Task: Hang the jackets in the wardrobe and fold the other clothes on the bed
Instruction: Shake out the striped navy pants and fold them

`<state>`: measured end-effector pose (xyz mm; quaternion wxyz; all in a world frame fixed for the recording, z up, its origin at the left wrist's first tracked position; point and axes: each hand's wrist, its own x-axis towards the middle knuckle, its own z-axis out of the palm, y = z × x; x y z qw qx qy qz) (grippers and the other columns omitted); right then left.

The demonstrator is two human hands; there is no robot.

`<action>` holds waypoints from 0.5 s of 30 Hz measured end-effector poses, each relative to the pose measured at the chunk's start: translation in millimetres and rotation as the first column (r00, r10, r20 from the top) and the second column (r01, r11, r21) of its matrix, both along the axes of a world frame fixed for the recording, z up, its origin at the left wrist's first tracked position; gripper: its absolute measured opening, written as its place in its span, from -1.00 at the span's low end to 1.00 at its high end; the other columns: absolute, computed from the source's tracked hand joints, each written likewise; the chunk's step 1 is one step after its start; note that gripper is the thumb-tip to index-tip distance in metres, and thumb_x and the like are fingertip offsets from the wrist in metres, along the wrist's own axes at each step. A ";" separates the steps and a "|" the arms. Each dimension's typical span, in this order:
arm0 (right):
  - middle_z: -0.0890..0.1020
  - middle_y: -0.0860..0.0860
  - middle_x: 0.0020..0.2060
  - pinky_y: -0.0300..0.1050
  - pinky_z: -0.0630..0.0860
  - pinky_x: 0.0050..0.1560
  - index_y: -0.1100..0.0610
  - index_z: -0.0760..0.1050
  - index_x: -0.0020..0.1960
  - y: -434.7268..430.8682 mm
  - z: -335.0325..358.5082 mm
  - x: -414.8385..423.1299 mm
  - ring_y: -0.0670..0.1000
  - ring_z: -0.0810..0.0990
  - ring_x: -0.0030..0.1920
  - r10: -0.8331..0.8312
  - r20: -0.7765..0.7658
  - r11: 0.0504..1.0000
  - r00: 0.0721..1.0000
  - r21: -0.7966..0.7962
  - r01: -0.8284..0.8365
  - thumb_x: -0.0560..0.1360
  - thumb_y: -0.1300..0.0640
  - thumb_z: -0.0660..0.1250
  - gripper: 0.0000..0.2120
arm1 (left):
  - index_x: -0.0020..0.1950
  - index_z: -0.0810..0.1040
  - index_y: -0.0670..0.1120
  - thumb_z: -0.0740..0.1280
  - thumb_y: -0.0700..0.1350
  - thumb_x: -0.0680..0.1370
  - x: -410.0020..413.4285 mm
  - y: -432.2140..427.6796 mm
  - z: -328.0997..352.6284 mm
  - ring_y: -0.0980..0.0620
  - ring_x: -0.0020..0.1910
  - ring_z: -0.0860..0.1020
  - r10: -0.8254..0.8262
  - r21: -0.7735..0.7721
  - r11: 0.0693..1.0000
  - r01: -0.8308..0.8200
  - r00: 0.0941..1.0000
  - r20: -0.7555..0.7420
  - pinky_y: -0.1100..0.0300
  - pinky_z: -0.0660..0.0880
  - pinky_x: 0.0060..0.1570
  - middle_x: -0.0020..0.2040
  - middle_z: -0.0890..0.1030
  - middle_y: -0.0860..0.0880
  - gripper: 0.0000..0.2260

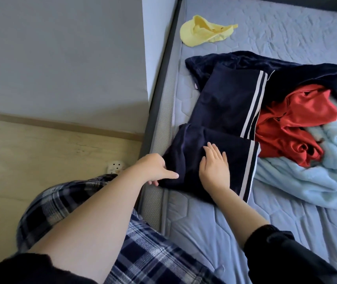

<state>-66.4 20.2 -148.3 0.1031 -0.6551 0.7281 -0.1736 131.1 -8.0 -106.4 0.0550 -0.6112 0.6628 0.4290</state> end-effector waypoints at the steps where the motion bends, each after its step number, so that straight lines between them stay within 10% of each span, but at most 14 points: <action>1: 0.32 0.07 0.46 0.00 -0.03 0.50 0.21 0.35 0.41 -0.7 -2.2 -0.1 0.01 0.16 0.50 -0.004 0.014 1.000 1.000 -0.003 0.004 0.59 0.19 0.07 -0.60 | -0.21 0.57 -0.12 0.43 0.16 0.41 0.5 1.7 -2.2 0.04 -0.41 0.64 0.000 -0.022 1.000 0.001 1.000 0.008 0.28 0.48 -0.48 -0.30 0.67 -0.09 -0.67; 10: 0.37 0.06 0.43 -0.09 -0.03 0.49 0.19 0.38 0.38 -4.9 -3.3 -6.7 -0.01 0.22 0.48 -0.018 0.147 1.000 0.989 0.009 0.017 0.56 0.21 0.05 -0.59 | -0.30 0.44 -0.13 0.48 -0.11 0.44 -12.8 -0.8 5.3 0.00 -0.38 0.49 0.166 0.050 0.986 -0.159 0.948 -0.270 0.15 0.48 -0.25 -0.34 0.50 -0.06 -0.75; 15: 0.43 0.06 0.39 -0.13 0.00 0.49 0.19 0.42 0.37 -13.7 7.8 -15.7 0.07 0.29 0.43 -0.114 0.294 0.993 0.949 0.068 0.098 0.59 0.22 0.05 -0.62 | -0.17 0.49 -0.12 0.35 -0.30 0.52 15.3 -9.6 23.2 0.01 -0.25 0.55 0.546 0.293 0.834 -0.467 0.632 -0.550 0.11 0.55 -0.15 -0.20 0.56 -0.06 -0.88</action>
